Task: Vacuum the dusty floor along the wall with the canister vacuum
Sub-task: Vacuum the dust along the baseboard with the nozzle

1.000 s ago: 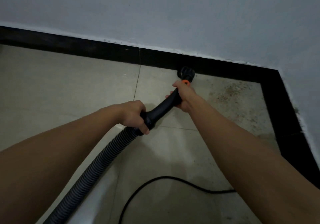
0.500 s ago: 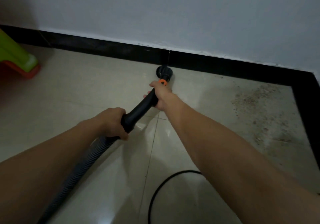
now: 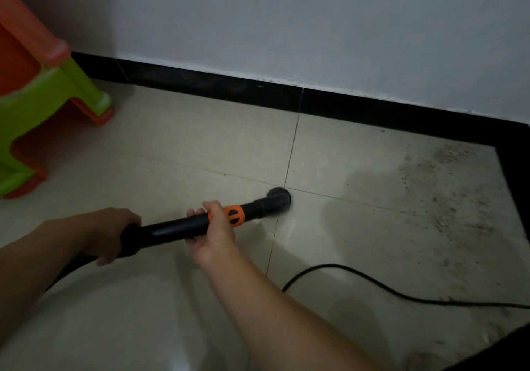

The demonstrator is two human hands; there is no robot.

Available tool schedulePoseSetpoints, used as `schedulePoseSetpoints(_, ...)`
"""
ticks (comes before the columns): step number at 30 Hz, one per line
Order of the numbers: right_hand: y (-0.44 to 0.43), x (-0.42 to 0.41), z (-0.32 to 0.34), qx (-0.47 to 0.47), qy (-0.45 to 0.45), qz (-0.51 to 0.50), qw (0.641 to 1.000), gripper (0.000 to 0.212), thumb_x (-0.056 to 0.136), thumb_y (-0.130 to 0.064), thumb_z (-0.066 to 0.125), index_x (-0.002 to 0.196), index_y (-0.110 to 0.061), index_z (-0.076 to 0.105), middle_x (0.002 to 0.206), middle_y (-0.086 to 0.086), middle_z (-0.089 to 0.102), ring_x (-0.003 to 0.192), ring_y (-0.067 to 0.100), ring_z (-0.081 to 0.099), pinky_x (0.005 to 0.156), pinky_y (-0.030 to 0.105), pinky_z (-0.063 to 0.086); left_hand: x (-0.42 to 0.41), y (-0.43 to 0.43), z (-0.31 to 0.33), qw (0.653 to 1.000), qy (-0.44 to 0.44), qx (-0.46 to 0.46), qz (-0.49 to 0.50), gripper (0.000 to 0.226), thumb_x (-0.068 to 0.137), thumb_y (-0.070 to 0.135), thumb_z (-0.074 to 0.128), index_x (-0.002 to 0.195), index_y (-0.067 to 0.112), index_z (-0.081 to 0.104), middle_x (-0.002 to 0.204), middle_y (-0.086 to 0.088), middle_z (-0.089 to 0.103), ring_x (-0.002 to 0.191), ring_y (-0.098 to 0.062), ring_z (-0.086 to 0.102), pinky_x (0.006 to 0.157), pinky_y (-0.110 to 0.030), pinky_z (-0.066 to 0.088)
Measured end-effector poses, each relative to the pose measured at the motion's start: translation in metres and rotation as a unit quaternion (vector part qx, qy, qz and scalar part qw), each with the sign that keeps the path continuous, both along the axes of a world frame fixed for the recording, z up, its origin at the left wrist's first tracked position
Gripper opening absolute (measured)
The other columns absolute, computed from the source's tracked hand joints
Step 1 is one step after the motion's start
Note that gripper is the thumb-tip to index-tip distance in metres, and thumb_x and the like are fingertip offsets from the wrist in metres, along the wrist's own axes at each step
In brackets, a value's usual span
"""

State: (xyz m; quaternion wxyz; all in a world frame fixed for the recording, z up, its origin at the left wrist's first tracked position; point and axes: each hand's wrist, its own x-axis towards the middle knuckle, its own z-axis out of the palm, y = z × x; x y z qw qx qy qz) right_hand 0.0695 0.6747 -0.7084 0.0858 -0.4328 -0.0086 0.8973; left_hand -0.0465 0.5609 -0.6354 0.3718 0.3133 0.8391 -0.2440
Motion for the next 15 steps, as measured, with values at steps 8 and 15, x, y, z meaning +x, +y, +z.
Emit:
schedulePoseSetpoints(8, 0.110, 0.023, 0.015, 0.112, -0.066, -0.049, 0.990, 0.017, 0.083, -0.011, 0.066, 0.093, -0.009, 0.051, 0.066, 0.005, 0.054, 0.057, 0.019, 0.056, 0.063, 0.030, 0.055, 0.034, 0.073, -0.003, 0.981, -0.032, 0.191, -0.022, 0.044, 0.065, 0.017, 0.079, 0.100, 0.023, 0.054, 0.100, 0.000, 0.059, 0.090, -0.018, 0.056, 0.072, -0.025, 0.043)
schedulePoseSetpoints(15, 0.083, 0.027, 0.012, 0.075, -0.018, -0.031, 0.997, 0.015, 0.087, -0.019, 0.063, 0.094, -0.012, 0.052, 0.065, 0.002, 0.057, 0.060, 0.018, 0.059, 0.061, 0.032, 0.052, 0.018, 0.071, -0.001, 0.990, 0.031, 0.110, -0.079, 0.038, 0.065, 0.015, 0.074, 0.096, 0.026, 0.053, 0.095, 0.003, 0.060, 0.088, -0.017, 0.058, 0.073, -0.027, 0.049)
